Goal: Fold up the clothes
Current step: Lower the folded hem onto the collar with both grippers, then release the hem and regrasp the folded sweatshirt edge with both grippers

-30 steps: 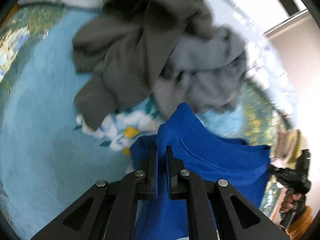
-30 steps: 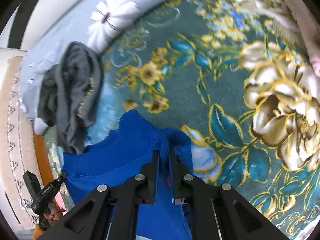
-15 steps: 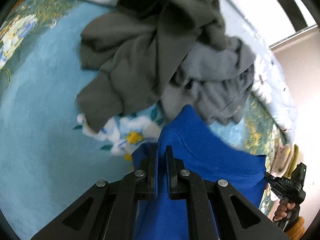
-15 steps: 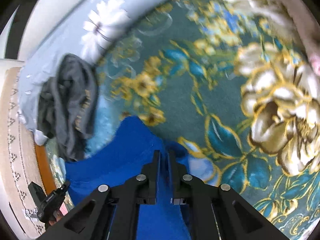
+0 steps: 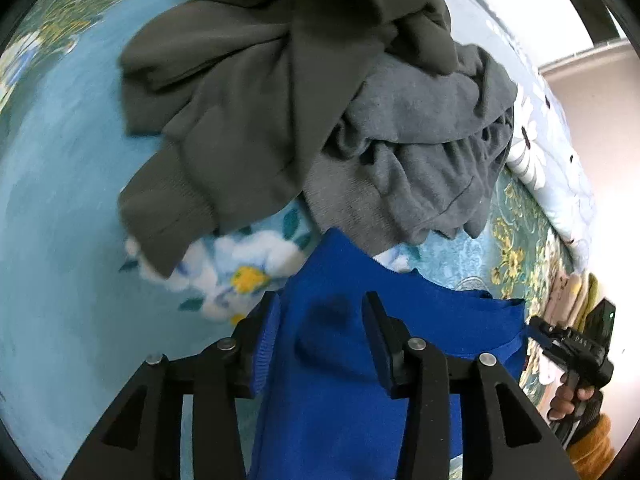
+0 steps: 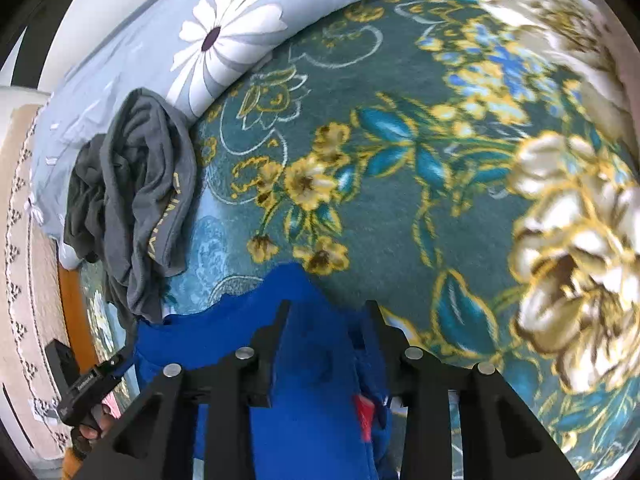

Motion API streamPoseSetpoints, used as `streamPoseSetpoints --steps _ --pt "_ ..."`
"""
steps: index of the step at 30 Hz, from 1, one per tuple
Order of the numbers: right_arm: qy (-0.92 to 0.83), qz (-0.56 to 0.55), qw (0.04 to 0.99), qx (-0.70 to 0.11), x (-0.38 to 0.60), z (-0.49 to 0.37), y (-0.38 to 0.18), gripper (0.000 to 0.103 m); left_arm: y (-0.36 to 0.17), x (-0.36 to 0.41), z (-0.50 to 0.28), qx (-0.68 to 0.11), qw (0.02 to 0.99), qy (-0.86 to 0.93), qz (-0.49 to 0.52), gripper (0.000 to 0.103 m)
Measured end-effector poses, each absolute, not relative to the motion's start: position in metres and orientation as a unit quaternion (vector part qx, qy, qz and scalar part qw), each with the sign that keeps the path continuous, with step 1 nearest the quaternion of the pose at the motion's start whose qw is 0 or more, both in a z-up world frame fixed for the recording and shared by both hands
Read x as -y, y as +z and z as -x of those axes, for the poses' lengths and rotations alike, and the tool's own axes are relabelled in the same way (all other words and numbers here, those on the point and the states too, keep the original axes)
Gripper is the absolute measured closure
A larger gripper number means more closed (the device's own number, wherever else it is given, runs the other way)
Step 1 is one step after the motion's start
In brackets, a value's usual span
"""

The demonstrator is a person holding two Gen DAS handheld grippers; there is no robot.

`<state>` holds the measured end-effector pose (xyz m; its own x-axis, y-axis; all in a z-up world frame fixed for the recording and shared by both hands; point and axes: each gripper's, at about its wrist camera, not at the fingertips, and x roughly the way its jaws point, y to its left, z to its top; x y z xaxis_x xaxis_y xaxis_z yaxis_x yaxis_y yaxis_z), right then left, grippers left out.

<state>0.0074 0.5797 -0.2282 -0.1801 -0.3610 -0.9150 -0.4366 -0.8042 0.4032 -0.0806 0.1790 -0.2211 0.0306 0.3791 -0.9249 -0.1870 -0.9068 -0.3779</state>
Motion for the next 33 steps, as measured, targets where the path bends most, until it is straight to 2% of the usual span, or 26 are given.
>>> streamPoseSetpoints --steps 4,8,11,12,13,14,16,22,33 --pt "0.693 0.650 0.021 -0.312 -0.573 0.005 -0.242 0.066 -0.240 -0.192 0.089 0.057 0.198 0.676 0.707 0.057" --pt "0.683 0.657 0.016 -0.319 -0.570 0.009 -0.252 0.065 -0.254 -0.192 0.094 0.079 0.186 0.668 0.716 0.057" --pt "0.684 0.648 0.004 -0.334 -0.573 0.006 -0.251 0.072 -0.253 -0.189 0.094 0.097 0.189 0.671 0.710 0.058" --pt "0.686 0.643 -0.001 -0.341 -0.575 0.004 -0.250 0.080 -0.252 -0.188 0.093 0.096 0.192 0.674 0.707 0.060" --pt "0.687 0.638 -0.005 -0.348 -0.577 0.002 -0.248 0.087 -0.248 -0.188 0.091 0.090 0.198 0.681 0.700 0.070" --pt "0.688 0.633 -0.009 -0.354 -0.579 0.000 -0.246 0.090 -0.245 -0.188 0.089 0.083 0.203 0.687 0.693 0.078" --pt "0.702 0.616 -0.014 -0.356 -0.583 -0.004 -0.237 0.095 -0.236 -0.187 0.084 0.075 0.221 0.700 0.675 0.087" --pt "0.720 0.593 0.012 -0.360 -0.594 -0.010 -0.232 0.097 -0.216 -0.163 0.080 0.138 0.227 0.723 0.638 0.089" --pt "0.698 0.630 0.051 -0.336 -0.585 -0.005 -0.259 0.097 -0.248 -0.170 0.088 0.096 0.175 0.704 0.682 0.089"
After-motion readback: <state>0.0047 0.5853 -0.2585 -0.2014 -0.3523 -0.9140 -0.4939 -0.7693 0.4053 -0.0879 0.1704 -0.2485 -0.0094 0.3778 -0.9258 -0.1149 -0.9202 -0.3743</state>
